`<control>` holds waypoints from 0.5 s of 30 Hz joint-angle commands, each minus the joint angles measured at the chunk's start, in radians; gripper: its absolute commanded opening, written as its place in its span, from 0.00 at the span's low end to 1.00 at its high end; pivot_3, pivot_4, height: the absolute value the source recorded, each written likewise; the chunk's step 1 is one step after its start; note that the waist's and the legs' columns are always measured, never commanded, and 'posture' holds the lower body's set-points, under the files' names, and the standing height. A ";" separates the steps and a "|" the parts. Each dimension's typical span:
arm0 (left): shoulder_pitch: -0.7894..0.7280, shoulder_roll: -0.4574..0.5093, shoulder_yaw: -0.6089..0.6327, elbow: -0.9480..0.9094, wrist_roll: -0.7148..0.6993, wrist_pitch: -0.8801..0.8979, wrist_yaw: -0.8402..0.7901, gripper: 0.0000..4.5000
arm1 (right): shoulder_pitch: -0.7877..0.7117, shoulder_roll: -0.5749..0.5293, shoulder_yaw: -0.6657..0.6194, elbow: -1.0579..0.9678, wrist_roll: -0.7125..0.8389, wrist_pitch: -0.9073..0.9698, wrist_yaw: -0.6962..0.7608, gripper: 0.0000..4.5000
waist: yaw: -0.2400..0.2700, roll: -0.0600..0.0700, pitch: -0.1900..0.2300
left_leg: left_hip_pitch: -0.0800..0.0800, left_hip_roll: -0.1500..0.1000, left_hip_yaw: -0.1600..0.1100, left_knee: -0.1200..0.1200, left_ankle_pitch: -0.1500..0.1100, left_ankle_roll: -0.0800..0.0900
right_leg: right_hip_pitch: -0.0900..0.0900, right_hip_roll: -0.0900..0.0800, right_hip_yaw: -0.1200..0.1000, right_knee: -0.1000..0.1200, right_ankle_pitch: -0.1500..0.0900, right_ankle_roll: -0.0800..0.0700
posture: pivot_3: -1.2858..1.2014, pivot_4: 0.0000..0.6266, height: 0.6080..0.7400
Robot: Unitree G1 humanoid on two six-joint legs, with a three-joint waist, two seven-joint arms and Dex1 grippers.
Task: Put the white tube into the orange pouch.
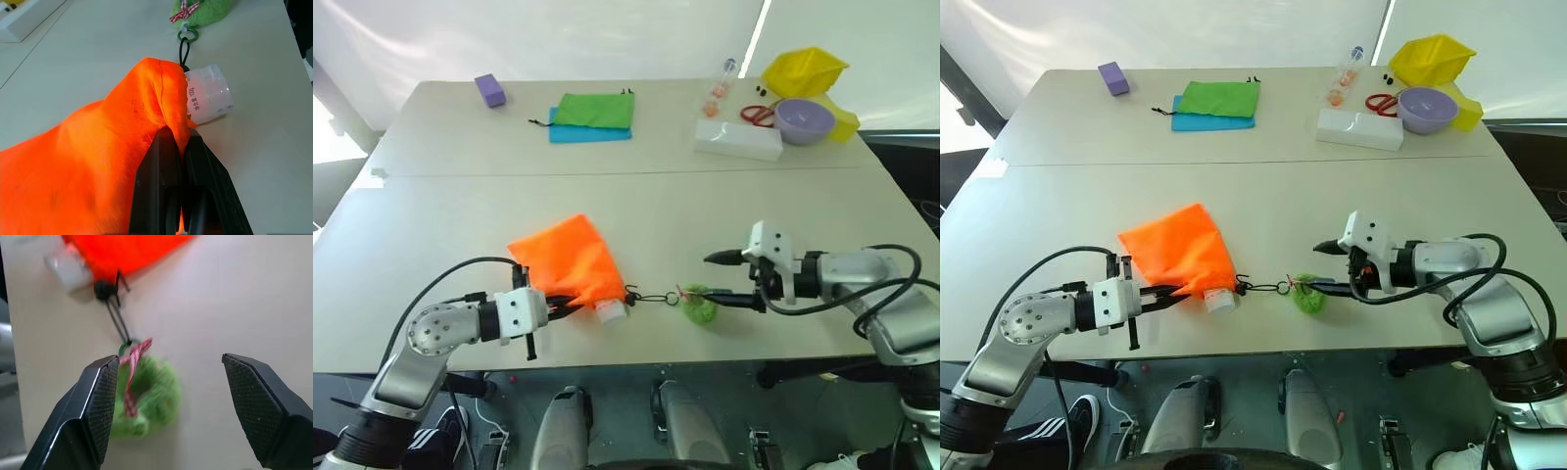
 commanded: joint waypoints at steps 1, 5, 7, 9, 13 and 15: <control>-0.012 0.002 0.001 -0.035 -0.009 0.011 0.006 0.00 | -0.012 0.049 0.034 -0.112 0.047 0.017 -0.027 0.78 | 0.002 0.000 0.000 | 0.000 0.000 0.000 0.000 0.000 0.000 | 0.000 0.000 0.000 0.000 0.000 0.000 | 0.52 0.24 1.00; -0.024 0.002 -0.001 -0.046 -0.009 0.029 0.005 0.00 | 0.001 0.134 0.148 -0.132 -0.016 -0.022 -0.074 0.78 | 0.001 0.000 0.000 | 0.000 0.000 0.000 -0.001 0.000 0.000 | 0.000 0.001 0.000 0.000 0.000 0.000 | 0.52 0.24 1.00; -0.028 0.003 -0.004 -0.052 -0.005 0.034 0.005 0.00 | 0.012 0.162 0.167 -0.126 0.032 0.008 -0.058 0.66 | 0.003 0.000 0.000 | 0.000 0.000 0.000 -0.001 0.000 0.000 | 0.000 0.000 0.000 0.000 0.000 0.000 | 0.52 0.24 1.00; -0.029 0.003 -0.004 -0.057 -0.004 0.041 0.007 0.00 | 0.035 0.152 0.241 -0.134 0.018 0.016 -0.023 0.49 | 0.003 0.000 0.000 | 0.000 0.000 0.000 0.000 0.000 0.000 | 0.000 -0.001 0.000 0.000 0.000 0.000 | 0.52 0.24 1.00; -0.030 0.002 -0.002 -0.060 -0.003 0.048 0.008 0.00 | 0.049 0.182 0.346 -0.098 -0.032 -0.030 -0.004 0.03 | 0.001 0.000 0.000 | 0.000 0.000 0.000 0.000 0.000 0.000 | 0.000 -0.001 0.000 0.000 0.000 0.000 | 0.52 0.24 1.00; -0.030 0.004 0.002 -0.063 -0.004 0.050 0.008 0.00 | 0.035 0.209 0.373 -0.056 -0.070 -0.065 -0.020 0.01 | -0.002 0.000 0.000 | 0.000 0.000 0.000 0.000 0.000 0.000 | 0.000 -0.001 0.000 0.000 0.000 0.000 | 0.52 0.24 1.00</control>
